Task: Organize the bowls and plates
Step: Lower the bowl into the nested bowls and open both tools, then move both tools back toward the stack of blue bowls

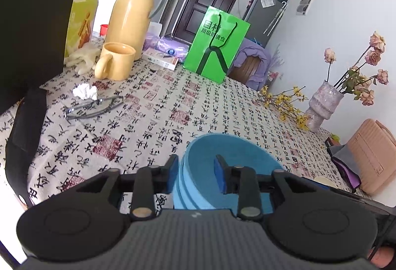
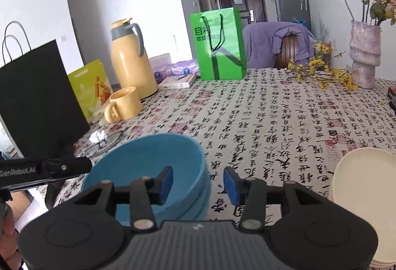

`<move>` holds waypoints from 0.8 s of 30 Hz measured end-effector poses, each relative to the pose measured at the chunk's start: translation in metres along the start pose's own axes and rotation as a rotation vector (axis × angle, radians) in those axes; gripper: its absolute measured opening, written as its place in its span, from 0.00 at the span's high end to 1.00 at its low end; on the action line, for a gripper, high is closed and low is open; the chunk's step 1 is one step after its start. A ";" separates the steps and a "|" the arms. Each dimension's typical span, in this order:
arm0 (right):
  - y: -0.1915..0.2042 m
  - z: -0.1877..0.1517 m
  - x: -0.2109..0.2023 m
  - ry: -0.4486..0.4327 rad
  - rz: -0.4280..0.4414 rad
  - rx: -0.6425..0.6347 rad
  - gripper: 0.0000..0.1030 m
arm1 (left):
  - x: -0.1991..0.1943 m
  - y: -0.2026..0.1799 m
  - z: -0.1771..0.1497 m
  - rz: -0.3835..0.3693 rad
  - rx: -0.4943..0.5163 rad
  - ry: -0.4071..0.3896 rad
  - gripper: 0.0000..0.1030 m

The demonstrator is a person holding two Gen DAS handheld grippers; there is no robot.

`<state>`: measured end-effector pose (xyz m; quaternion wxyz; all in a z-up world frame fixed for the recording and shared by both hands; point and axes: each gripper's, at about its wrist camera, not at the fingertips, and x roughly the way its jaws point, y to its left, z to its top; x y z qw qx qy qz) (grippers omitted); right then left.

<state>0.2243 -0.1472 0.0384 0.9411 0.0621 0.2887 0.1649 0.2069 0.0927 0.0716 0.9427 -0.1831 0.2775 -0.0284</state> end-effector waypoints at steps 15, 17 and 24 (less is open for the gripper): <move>-0.109 -0.003 -0.057 -0.137 -0.204 0.103 0.38 | 0.011 -0.110 -0.016 -0.153 0.266 -0.103 0.19; -0.121 -0.006 -0.066 -0.165 -0.246 0.100 0.29 | 0.016 -0.124 -0.023 -0.159 0.297 -0.105 0.16; -0.140 -0.010 -0.083 -0.238 -0.289 0.067 0.16 | 0.021 -0.149 -0.039 -0.121 0.336 -0.139 0.02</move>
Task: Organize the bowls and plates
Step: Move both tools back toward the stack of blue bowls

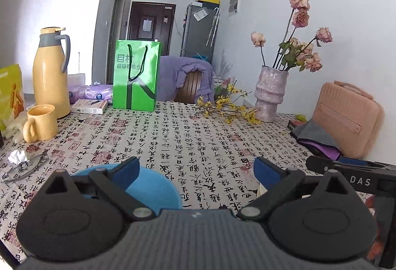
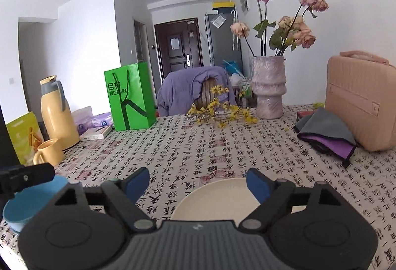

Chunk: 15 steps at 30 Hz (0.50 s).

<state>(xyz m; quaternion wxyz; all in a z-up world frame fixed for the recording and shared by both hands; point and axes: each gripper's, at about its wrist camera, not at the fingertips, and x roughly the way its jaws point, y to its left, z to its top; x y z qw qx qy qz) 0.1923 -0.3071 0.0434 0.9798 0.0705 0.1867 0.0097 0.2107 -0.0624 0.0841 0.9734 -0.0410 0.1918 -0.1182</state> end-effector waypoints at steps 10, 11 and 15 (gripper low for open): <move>0.005 -0.004 -0.015 -0.009 0.022 -0.005 0.16 | -0.018 0.002 0.000 0.007 -0.008 -0.020 0.01; 0.006 -0.005 -0.020 -0.014 0.022 -0.007 0.16 | -0.022 0.002 0.000 0.006 -0.010 -0.024 0.01; 0.013 -0.015 -0.037 -0.024 0.029 -0.004 0.16 | -0.040 0.005 -0.010 0.005 -0.009 -0.030 0.01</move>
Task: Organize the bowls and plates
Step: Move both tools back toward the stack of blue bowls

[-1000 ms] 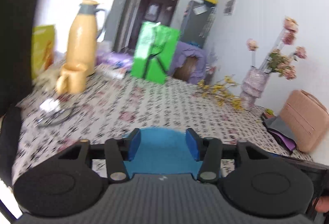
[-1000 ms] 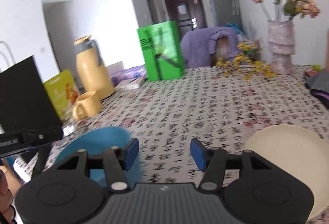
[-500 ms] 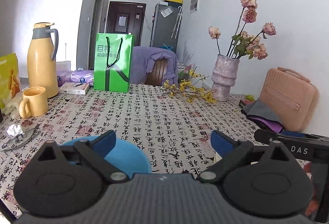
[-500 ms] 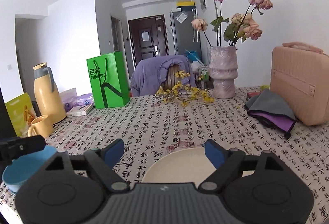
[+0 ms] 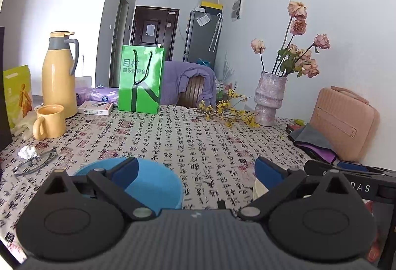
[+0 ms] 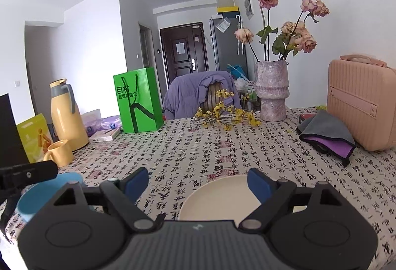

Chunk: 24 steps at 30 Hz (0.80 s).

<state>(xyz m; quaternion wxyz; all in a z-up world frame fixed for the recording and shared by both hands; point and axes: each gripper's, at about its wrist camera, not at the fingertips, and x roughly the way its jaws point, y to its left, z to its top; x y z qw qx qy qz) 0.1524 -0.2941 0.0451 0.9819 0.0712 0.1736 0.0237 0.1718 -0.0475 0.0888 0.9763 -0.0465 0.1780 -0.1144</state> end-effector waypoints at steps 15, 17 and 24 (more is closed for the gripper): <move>0.042 -0.092 -0.079 0.024 0.114 0.026 0.15 | -0.100 0.035 -0.082 0.079 -0.058 0.048 0.00; 0.047 -0.104 -0.086 0.042 0.120 0.020 0.15 | -0.109 0.041 -0.092 0.096 -0.066 0.057 0.00; 0.072 -0.127 -0.092 0.081 0.154 -0.033 0.15 | -0.107 0.060 -0.108 0.105 -0.098 0.114 0.00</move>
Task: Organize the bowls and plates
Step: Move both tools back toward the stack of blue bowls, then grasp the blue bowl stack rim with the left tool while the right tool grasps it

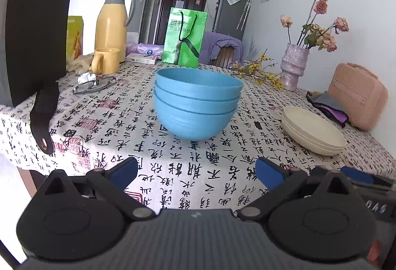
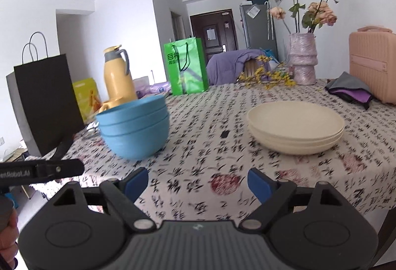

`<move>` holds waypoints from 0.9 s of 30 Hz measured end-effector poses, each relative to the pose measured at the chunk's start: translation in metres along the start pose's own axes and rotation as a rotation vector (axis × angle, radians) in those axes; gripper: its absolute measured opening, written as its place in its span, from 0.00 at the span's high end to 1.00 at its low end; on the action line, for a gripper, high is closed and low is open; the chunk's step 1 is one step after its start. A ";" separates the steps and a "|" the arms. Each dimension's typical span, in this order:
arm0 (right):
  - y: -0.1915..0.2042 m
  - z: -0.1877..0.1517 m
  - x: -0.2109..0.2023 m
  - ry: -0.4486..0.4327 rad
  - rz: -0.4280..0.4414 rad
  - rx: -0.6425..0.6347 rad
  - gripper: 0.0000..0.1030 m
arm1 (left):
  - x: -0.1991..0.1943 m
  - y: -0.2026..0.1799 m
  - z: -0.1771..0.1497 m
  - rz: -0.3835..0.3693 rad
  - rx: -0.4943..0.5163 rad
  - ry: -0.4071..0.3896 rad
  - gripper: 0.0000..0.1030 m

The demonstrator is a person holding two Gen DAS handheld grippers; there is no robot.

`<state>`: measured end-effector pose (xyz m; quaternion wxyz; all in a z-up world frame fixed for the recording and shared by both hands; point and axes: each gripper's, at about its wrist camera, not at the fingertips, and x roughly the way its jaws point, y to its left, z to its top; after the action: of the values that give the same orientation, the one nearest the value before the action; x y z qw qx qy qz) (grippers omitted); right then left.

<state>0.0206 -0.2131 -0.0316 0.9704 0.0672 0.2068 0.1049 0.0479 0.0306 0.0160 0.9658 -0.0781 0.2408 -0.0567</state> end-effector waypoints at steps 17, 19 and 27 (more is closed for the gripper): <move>-0.001 -0.004 0.005 0.022 -0.008 0.026 0.15 | -0.001 0.005 -0.002 0.025 -0.004 0.007 0.00; -0.001 -0.003 0.007 0.019 -0.010 0.028 0.15 | -0.001 0.007 -0.002 0.029 -0.004 0.005 0.00; -0.003 0.016 0.030 0.015 -0.006 0.051 0.15 | 0.009 0.028 0.025 0.053 -0.057 -0.006 0.00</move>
<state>0.0551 -0.2104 -0.0291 0.9671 0.0906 0.2167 0.0973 0.0699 0.0594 0.0285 0.9650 -0.0994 0.2414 -0.0240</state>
